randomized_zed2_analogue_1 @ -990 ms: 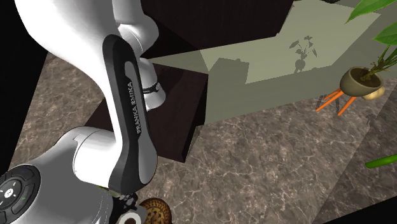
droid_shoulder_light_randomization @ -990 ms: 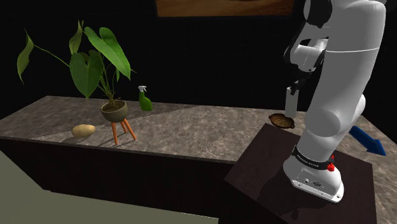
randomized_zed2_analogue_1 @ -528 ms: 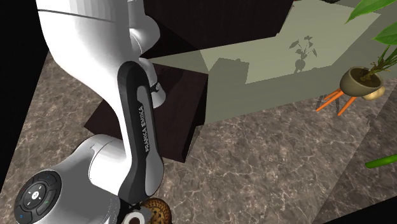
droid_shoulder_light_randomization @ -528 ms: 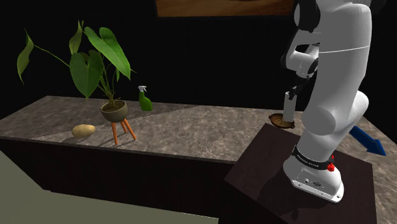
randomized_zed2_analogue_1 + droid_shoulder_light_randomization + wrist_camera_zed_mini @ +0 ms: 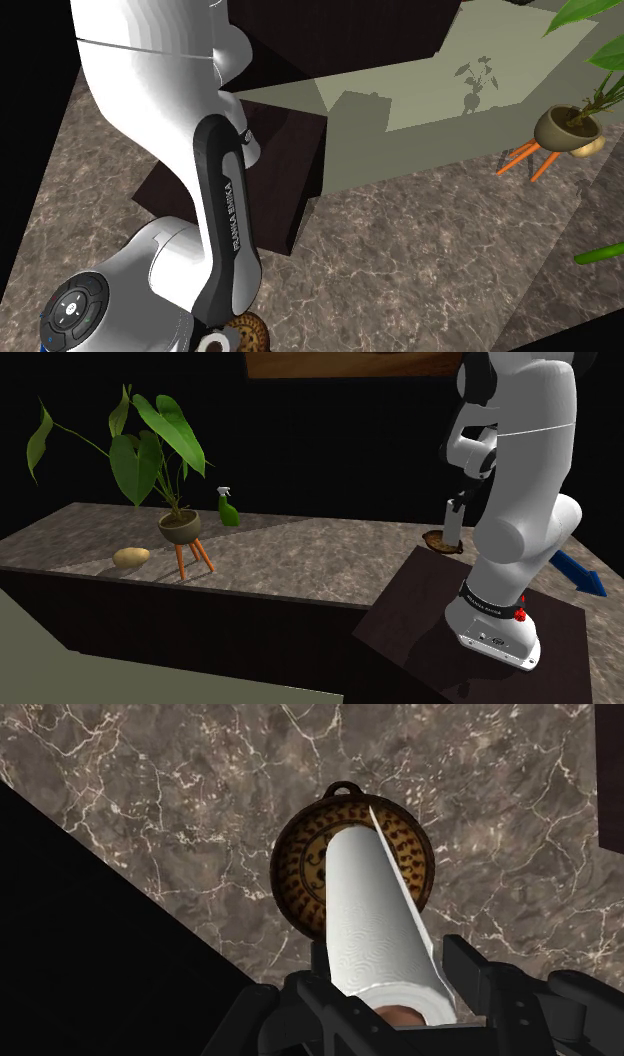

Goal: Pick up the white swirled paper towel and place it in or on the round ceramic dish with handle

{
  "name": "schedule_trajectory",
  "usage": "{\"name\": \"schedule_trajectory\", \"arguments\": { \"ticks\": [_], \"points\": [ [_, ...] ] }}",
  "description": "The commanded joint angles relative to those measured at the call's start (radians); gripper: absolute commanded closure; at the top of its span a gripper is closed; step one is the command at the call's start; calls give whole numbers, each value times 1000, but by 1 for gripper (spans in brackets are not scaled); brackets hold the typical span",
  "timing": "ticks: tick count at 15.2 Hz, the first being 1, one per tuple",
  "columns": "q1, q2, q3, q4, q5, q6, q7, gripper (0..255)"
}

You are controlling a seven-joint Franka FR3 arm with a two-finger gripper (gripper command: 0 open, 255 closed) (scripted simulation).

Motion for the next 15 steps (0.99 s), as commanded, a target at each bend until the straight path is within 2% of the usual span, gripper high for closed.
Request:
{"name": "schedule_trajectory", "arguments": {
  "ticks": [1,2,3,8,12,15],
  "points": [
    [0,0,0,0,1,0,0,255],
    [0,0,0,0,1,0,0,255],
    [0,0,0,0,1,0,0,0],
    [0,0,0,0,1,0,0,0],
    [139,-148,-169,-29,-220,-63,152,0],
    [137,-149,-168,-29,-221,-63,153,0]
  ]
}}
